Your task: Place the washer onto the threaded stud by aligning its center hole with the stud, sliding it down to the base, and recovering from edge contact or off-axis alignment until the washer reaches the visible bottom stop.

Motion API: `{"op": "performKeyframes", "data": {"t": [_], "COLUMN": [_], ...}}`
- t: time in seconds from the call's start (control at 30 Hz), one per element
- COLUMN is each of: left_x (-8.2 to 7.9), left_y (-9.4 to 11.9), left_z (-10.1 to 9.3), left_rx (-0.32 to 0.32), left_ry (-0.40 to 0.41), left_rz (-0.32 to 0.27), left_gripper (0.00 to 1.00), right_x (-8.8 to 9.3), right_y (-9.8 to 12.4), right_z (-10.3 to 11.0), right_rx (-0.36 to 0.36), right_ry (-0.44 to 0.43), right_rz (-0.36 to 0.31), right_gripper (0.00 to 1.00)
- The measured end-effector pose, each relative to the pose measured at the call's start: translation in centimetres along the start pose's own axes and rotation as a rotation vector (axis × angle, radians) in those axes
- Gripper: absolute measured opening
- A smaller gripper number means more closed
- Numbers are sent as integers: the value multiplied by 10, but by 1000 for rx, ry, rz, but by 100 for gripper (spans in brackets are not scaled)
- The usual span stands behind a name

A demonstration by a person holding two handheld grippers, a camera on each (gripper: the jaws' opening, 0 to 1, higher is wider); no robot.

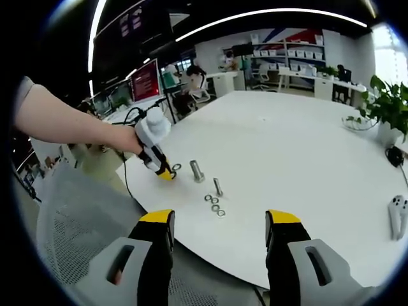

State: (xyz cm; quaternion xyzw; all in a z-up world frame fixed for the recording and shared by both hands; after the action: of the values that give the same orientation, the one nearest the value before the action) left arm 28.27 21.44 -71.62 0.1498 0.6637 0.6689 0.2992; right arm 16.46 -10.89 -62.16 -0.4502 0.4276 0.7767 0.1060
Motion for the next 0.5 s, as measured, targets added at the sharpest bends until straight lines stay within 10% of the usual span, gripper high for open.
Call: {"op": "performKeyframes", "data": {"t": [0.5], "left_x": [-43], "left_y": [40], "left_z": [-7], "left_rx": [37], "left_ry": [-65], "left_rz": [-94], "left_gripper": [19], "right_x": [-1], "right_y": [0], "right_z": [0], "right_rx": [-1], "right_ry": [0], "right_rz": [-6], "right_gripper": [60]}}
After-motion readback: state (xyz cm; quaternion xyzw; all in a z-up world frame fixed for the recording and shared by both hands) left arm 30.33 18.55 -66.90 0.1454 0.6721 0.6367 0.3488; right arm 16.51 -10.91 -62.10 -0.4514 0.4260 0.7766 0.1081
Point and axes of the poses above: the point that each gripper's makers call its tool centre point, and the gripper's own axes: y roughly backward along the fingers, z roughly to its left, x roughly out of its underside, the point moved 10 cm from there along y, roughly backward along the fingers, and after that the axes turned 5 degrees about -x, right-handed, at the moved point
